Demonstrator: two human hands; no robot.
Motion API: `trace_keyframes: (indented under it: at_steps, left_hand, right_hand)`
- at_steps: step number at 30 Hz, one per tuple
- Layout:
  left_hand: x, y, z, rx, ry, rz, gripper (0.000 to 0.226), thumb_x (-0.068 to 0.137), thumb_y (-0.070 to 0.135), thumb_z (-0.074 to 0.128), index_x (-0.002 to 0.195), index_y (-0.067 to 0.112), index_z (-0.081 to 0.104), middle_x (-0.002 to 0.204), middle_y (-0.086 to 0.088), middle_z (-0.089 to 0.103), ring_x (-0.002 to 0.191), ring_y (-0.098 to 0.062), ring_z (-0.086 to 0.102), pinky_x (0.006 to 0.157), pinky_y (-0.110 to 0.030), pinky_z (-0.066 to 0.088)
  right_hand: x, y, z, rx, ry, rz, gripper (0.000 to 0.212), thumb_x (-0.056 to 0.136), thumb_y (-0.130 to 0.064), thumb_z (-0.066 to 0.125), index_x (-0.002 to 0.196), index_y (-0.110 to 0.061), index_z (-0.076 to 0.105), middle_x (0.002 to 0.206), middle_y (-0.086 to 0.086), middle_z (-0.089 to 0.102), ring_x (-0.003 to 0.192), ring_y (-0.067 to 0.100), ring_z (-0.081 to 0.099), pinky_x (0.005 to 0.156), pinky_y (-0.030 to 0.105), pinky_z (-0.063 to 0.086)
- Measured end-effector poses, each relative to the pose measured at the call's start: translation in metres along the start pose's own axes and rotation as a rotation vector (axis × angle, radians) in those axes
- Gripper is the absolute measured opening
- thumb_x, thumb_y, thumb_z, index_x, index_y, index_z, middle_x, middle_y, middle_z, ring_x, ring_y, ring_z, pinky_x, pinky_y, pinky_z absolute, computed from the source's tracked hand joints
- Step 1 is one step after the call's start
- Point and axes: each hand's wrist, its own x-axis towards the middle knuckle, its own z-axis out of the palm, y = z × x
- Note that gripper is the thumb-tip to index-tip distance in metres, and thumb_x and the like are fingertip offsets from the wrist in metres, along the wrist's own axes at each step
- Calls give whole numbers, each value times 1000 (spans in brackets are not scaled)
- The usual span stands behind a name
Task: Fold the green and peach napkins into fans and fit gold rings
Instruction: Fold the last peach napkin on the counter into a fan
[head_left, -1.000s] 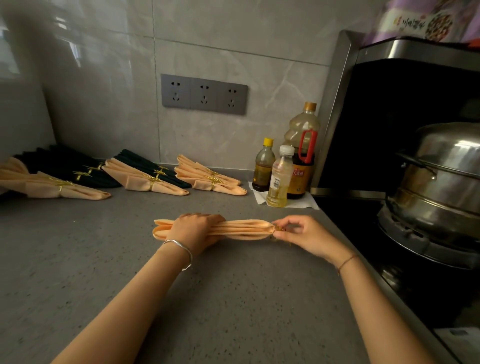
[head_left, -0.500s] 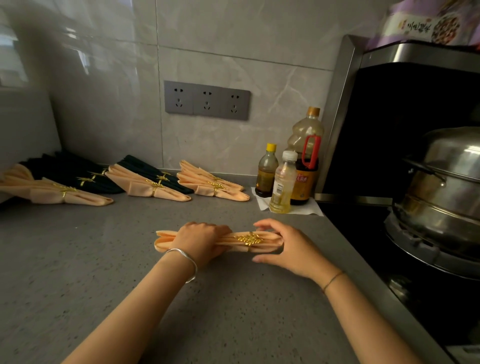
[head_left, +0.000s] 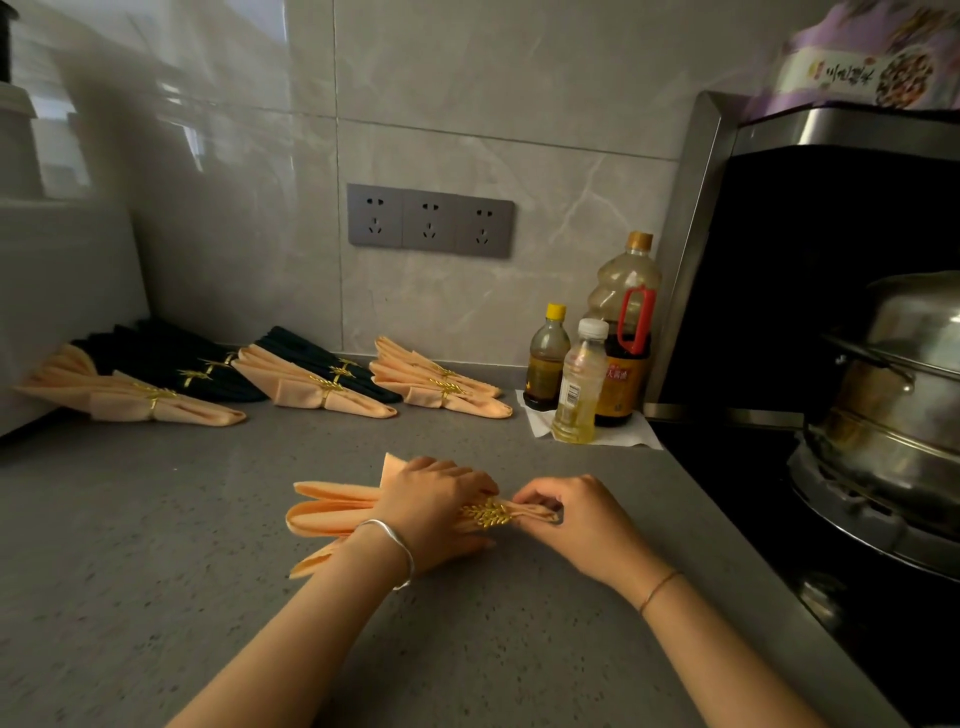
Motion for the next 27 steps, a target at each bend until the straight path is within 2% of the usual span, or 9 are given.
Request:
trace_keyframes:
  at_steps: [4,12,18,20,24,27]
  left_hand:
    - [1,-3,-1,57,17,-20,50,90,54,51,135,34,42,137,7,48,128,-14,39,109,-30,25]
    - [5,-10,-7,125,34,-101,53,90,56,49,138,37,37,141,9,44,131,-15,33,109,-35,22]
    - [2,-17,-8,134,-99,-75,60,87,55,55,140,36,35,142,7,42,132,-17,34,111,-36,23]
    - [-1,-27,-14,129,-125,-96,62,85,51,60,140,38,34,142,7,43,131,-18,36,112,-37,25]
    - [-4,-39,-20,100,-126,-83,48,88,43,60,133,38,44,133,8,51,123,-15,44,108,-33,30]
    - [-3,-39,-15,76,-111,-69,45,90,42,58,133,37,45,131,8,53,121,-14,46,105,-31,32]
  right_hand:
    - [2,2,-3,13,-22,31,14,85,-30,67,99,-30,69,87,-18,66,81,-5,59,68,11,48]
    - [6,16,-15,101,18,134,10,82,-28,70,89,-35,67,85,-17,67,82,-3,61,73,16,50]
    - [2,18,-7,46,-74,169,10,82,-34,69,92,-34,66,91,-16,66,87,-1,59,80,23,52]
    - [3,19,-8,17,-83,176,17,82,-36,69,98,-34,64,97,-17,65,92,-1,58,83,25,52]
    - [6,2,6,41,-136,114,46,80,-41,69,123,-40,51,119,-19,56,110,-1,52,91,19,45]
    - [15,-17,23,-9,-101,62,56,82,-43,67,133,-37,45,126,-16,54,113,4,52,93,21,45]
